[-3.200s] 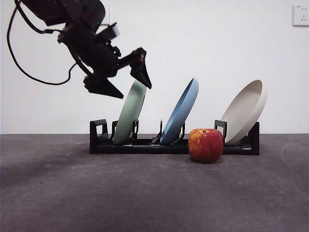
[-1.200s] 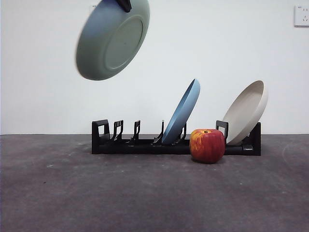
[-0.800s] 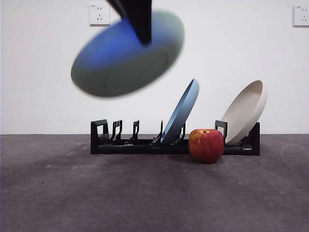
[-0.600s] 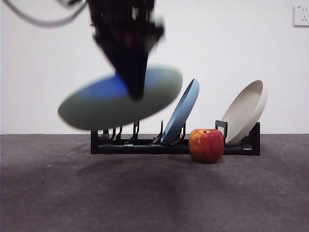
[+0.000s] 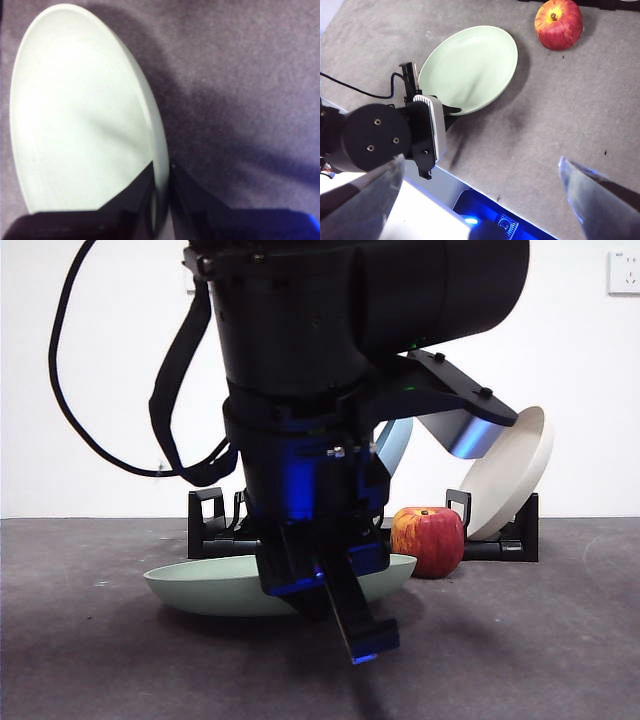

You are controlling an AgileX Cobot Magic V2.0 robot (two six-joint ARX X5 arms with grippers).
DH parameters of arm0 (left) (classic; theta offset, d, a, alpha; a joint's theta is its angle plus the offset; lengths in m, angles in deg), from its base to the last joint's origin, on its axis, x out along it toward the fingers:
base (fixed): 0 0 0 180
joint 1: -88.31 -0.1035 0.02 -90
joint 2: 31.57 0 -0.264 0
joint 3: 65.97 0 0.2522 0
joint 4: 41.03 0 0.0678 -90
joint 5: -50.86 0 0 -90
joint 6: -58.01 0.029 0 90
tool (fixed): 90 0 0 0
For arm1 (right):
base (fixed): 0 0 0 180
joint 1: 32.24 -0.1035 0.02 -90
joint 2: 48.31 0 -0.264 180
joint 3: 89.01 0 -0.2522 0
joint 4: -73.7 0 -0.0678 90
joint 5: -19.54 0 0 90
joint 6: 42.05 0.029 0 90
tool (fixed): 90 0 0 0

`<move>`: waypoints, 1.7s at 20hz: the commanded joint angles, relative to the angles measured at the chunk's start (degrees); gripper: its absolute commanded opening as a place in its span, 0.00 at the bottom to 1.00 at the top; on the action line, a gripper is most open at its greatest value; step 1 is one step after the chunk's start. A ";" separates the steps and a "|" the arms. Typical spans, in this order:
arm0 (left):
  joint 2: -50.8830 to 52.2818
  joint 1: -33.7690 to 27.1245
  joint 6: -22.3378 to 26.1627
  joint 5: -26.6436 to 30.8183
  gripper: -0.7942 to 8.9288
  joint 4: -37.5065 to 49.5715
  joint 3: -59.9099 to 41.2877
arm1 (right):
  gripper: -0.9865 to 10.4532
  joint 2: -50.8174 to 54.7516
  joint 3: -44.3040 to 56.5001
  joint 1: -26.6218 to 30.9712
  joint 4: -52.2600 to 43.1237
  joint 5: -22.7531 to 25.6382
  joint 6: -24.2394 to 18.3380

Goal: Take the green plate from the plate rack,put the plate on the table,take the apple from the table,put the apple in the plate

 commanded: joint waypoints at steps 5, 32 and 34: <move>-1.03 0.26 -5.38 -8.46 0.31 -2.75 -0.39 | 0.64 0.04 -0.15 -0.13 -0.26 -0.17 0.39; 45.83 0.26 -19.52 -20.96 0.41 -17.68 12.92 | 0.64 -31.63 -0.15 -14.32 -38.03 17.18 10.01; 47.30 0.26 -20.37 -20.98 0.41 -18.88 12.92 | 0.64 -36.06 -0.15 -16.26 -41.90 20.92 10.29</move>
